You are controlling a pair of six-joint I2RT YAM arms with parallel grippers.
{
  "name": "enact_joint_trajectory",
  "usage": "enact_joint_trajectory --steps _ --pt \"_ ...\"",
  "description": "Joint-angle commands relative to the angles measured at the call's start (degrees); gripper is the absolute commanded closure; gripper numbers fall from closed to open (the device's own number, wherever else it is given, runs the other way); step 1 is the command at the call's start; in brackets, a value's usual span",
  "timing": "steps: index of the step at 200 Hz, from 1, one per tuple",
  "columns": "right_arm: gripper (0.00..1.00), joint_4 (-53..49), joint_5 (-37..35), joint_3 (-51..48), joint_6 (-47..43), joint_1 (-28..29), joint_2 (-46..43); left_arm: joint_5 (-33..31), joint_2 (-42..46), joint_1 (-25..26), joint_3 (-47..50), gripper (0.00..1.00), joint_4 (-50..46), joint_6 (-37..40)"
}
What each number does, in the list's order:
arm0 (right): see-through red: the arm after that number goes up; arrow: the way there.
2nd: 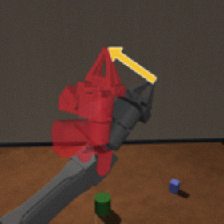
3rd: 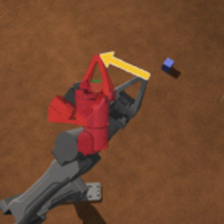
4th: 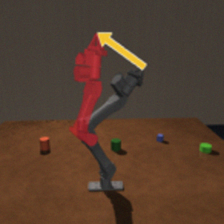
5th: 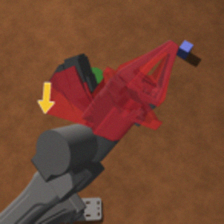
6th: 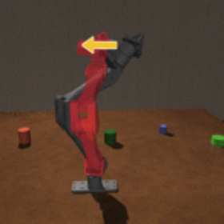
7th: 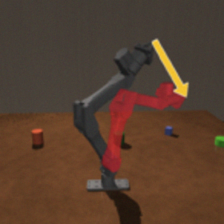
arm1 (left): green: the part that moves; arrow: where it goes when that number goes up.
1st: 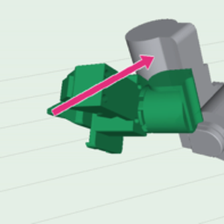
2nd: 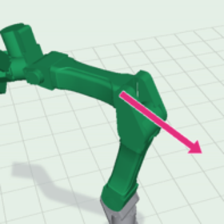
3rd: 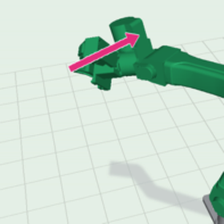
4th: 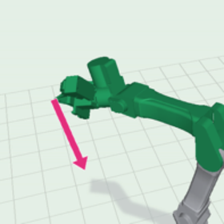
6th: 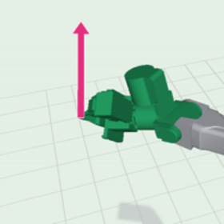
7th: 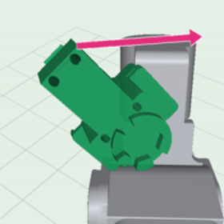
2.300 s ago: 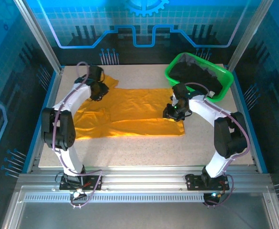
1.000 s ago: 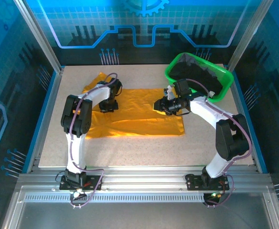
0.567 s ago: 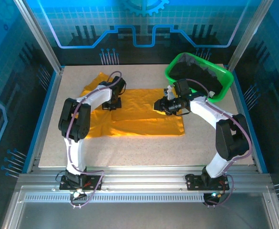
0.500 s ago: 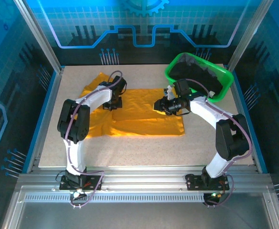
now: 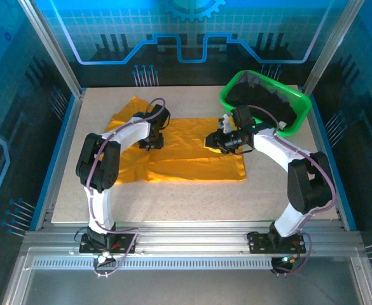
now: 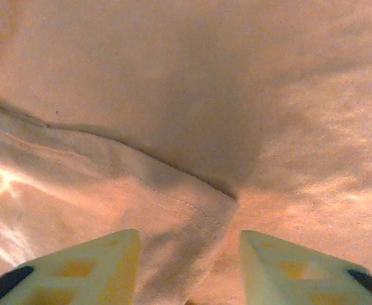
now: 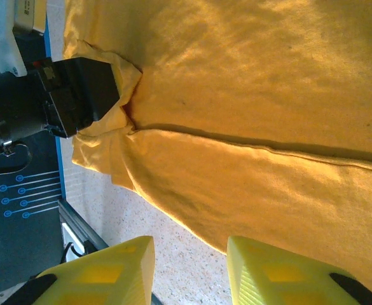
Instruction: Fold and stack the t-shirts
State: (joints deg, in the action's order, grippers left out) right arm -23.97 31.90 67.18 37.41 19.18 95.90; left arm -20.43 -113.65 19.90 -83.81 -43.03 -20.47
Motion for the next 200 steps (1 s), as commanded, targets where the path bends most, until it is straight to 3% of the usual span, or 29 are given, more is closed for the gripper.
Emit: enact_joint_trajectory --steps 1,21,46,64,85,129,151,163,184,200 --pt "0.64 -3.56 -2.49 0.51 -1.10 -0.06 -0.39 -1.77 6.08 -0.09 0.15 0.47 -2.02 -2.37" --pt "0.67 -5.16 -7.58 -2.14 -0.21 -0.58 -2.08 1.07 13.04 -4.02 5.02 0.52 -4.52 -10.78" --pt "0.72 -9.05 -14.32 -4.84 -0.12 -0.81 -3.28 11.46 23.01 -14.12 17.14 0.66 -3.95 -22.60" --pt "0.73 -14.08 -18.43 -4.87 -0.90 -0.74 -2.04 16.58 26.70 -20.72 25.27 0.72 -2.41 -26.98" --pt "0.74 -17.23 -22.23 -4.77 -2.36 -0.35 -0.42 20.63 26.27 -26.21 29.91 0.72 -0.92 -29.51" --pt "0.72 -19.31 -29.08 -3.24 -3.73 0.47 4.86 23.23 18.52 -32.15 32.57 0.71 4.41 -33.73" --pt "0.70 -21.67 -31.14 0.58 -4.68 1.91 10.07 26.67 15.06 -35.76 35.09 0.71 6.03 -39.43" --pt "0.69 -23.31 -31.67 2.53 -5.17 3.43 12.40 28.11 16.49 -37.66 38.33 0.71 7.66 -42.33" --pt "0.68 -25.23 -32.29 2.59 -4.60 7.12 13.76 24.68 23.07 -40.63 43.14 0.72 6.57 -44.30" --pt "0.67 -26.37 -32.76 1.21 -3.35 10.05 13.12 25.44 26.88 -45.58 46.70 0.72 6.64 -43.72"
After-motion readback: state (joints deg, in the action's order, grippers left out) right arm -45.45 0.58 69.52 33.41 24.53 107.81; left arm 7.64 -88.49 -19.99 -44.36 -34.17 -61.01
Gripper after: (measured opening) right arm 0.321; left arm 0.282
